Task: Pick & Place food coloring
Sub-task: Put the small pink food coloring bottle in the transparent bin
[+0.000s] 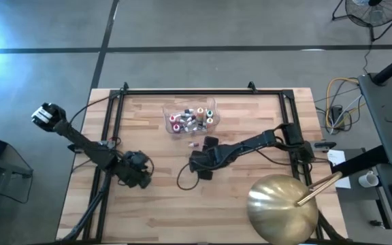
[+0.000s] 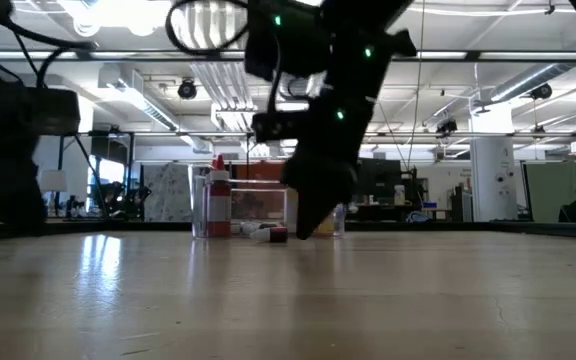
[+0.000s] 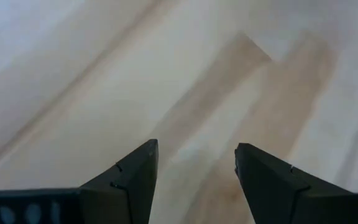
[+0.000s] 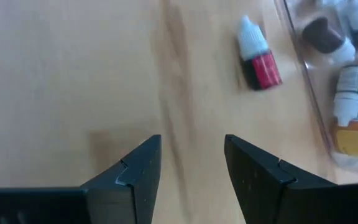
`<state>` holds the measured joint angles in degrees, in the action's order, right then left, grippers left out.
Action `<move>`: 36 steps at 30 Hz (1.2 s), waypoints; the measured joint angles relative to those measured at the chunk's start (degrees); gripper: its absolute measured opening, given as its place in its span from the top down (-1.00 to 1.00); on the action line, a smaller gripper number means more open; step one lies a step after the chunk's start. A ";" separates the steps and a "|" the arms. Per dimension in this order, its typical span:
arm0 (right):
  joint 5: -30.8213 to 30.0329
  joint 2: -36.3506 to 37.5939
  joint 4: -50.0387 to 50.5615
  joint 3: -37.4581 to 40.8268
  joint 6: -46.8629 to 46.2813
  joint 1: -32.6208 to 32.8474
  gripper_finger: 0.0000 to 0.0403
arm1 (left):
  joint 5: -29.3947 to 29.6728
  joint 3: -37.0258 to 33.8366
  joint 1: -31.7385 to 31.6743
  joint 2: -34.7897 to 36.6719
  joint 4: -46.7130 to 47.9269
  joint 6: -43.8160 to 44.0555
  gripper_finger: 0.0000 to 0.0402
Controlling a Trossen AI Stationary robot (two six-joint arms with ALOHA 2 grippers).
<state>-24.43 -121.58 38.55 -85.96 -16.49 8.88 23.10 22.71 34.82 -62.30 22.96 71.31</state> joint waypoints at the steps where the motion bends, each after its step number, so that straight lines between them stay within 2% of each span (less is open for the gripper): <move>1: -0.05 0.02 -0.67 1.12 1.18 -0.11 0.16 | -0.27 -0.12 -1.35 0.00 -0.02 1.09 0.06; 6: 0.24 2.23 -8.56 7.78 7.94 -0.61 0.16 | -4.19 -0.30 -8.62 0.00 -0.87 6.70 0.06; 12: 0.90 6.50 -23.49 16.62 15.90 -2.75 0.16 | -7.05 -0.32 -16.19 0.00 -2.59 8.84 0.06; 17: 0.93 8.62 -28.16 22.77 13.31 -5.29 0.16 | -12.09 -0.32 -21.56 -0.01 -2.97 8.92 0.06; 25: 0.68 13.52 -39.12 34.03 12.03 -5.55 0.16 | -14.88 -0.39 -27.60 0.00 -2.91 8.85 0.06; 31: 1.45 13.79 -44.91 36.72 17.14 -6.13 0.16 | -20.21 -0.45 -33.89 0.00 -3.06 6.20 0.06; 36: 6.62 13.03 -50.86 35.41 24.15 -7.03 0.16 | -21.87 -0.45 -37.86 0.00 -3.08 2.60 0.06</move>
<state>-17.80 -108.55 -12.31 -50.55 7.66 1.85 1.24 22.26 -3.04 -62.30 19.88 73.91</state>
